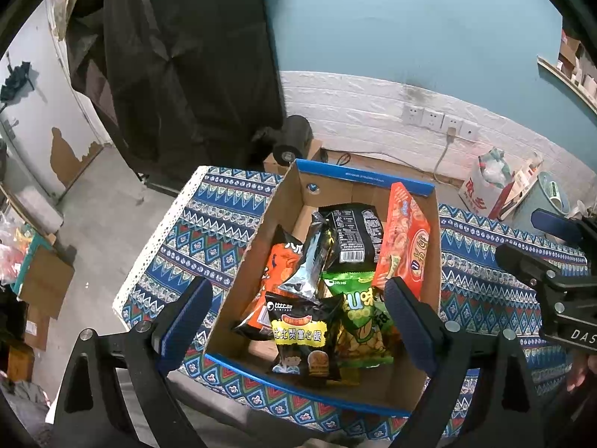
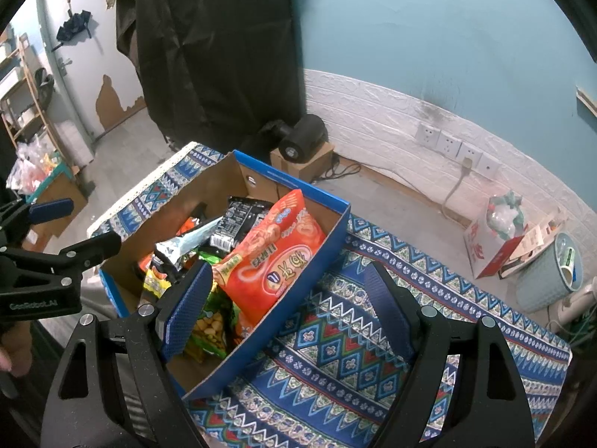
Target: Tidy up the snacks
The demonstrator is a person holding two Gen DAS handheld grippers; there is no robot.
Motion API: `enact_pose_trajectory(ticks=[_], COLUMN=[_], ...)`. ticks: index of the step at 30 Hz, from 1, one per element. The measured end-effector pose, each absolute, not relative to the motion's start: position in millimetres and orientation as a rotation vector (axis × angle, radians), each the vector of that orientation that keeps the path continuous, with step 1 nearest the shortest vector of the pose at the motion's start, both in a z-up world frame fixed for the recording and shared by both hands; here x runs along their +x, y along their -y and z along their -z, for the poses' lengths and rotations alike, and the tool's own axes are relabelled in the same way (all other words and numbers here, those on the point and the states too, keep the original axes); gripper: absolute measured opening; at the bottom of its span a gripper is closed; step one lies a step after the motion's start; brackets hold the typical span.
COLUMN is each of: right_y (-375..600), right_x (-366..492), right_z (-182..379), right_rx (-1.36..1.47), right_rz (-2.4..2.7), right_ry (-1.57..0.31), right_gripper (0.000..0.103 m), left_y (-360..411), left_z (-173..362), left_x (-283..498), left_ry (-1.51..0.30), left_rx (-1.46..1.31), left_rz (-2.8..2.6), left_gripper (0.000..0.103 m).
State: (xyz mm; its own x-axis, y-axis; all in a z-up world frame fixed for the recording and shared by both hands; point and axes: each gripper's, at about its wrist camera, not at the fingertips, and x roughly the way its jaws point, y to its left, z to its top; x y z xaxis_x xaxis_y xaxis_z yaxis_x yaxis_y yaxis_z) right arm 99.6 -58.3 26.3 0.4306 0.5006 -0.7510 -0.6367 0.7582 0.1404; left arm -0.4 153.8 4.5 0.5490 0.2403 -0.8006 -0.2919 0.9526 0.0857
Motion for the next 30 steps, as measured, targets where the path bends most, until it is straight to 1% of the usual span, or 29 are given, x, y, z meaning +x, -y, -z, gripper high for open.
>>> enact_pose_trajectory(ticks=[30], right_y=[63.6], right_x=[98.7], right_z=[-26.0], right_rx=[-0.187], right_rz=[-0.715], right_ry=[-0.875], right_gripper=[0.082], left_y=[-158.7], left_z=[-1.6], left_x=[-1.7], left_ry=[-0.959], left_rx=[-0.095], left_rz=[-0.298], left_gripper=[0.095])
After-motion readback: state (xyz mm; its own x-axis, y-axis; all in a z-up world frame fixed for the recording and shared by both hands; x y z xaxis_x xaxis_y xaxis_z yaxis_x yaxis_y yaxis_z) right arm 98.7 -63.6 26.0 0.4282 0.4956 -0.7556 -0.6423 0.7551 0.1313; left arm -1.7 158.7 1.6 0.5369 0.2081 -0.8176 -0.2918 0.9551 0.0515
